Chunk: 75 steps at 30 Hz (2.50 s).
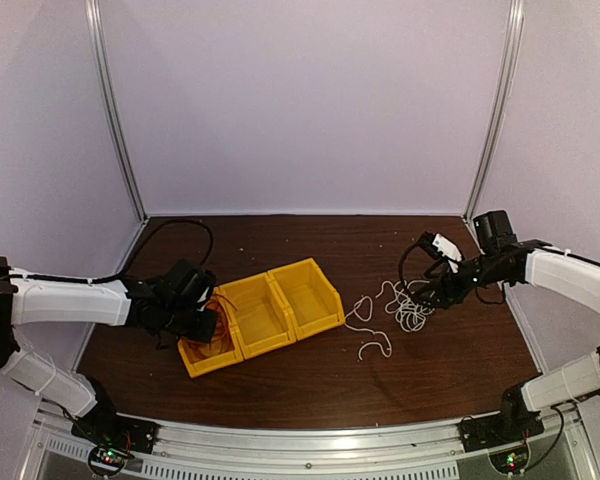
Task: Untangle the cables
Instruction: Place the untangled cable in the bin, then adjust the untangled cable in the bin.
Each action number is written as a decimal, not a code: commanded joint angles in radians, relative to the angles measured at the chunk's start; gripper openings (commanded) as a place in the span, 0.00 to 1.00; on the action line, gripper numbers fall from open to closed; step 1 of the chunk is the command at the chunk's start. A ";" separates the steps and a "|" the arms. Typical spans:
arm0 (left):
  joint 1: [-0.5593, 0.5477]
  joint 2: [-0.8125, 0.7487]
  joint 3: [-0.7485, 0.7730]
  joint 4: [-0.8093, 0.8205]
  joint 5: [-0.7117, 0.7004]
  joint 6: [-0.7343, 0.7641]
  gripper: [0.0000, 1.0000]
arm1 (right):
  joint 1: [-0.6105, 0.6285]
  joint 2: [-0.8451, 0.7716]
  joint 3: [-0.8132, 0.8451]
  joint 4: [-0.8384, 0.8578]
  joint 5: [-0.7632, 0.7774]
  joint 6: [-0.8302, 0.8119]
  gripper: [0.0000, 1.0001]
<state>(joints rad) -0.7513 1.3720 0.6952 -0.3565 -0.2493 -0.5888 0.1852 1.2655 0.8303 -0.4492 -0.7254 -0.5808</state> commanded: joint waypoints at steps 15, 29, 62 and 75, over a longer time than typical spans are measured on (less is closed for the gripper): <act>0.008 -0.327 0.155 -0.243 -0.031 0.050 0.54 | 0.005 0.004 0.001 -0.014 0.021 -0.024 0.78; -0.046 -0.238 0.106 -0.145 0.265 0.009 0.78 | 0.005 0.006 0.001 -0.025 0.019 -0.040 0.78; -0.055 -0.062 0.044 0.015 0.187 0.044 0.04 | 0.006 0.056 0.004 -0.044 0.039 -0.055 0.78; 0.030 -0.210 0.042 -0.094 0.026 0.070 0.00 | 0.007 0.058 0.004 -0.047 0.042 -0.054 0.78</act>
<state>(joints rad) -0.7689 1.1770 0.7456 -0.4198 -0.1501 -0.5514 0.1852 1.3201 0.8303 -0.4828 -0.6975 -0.6270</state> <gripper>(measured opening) 0.017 0.777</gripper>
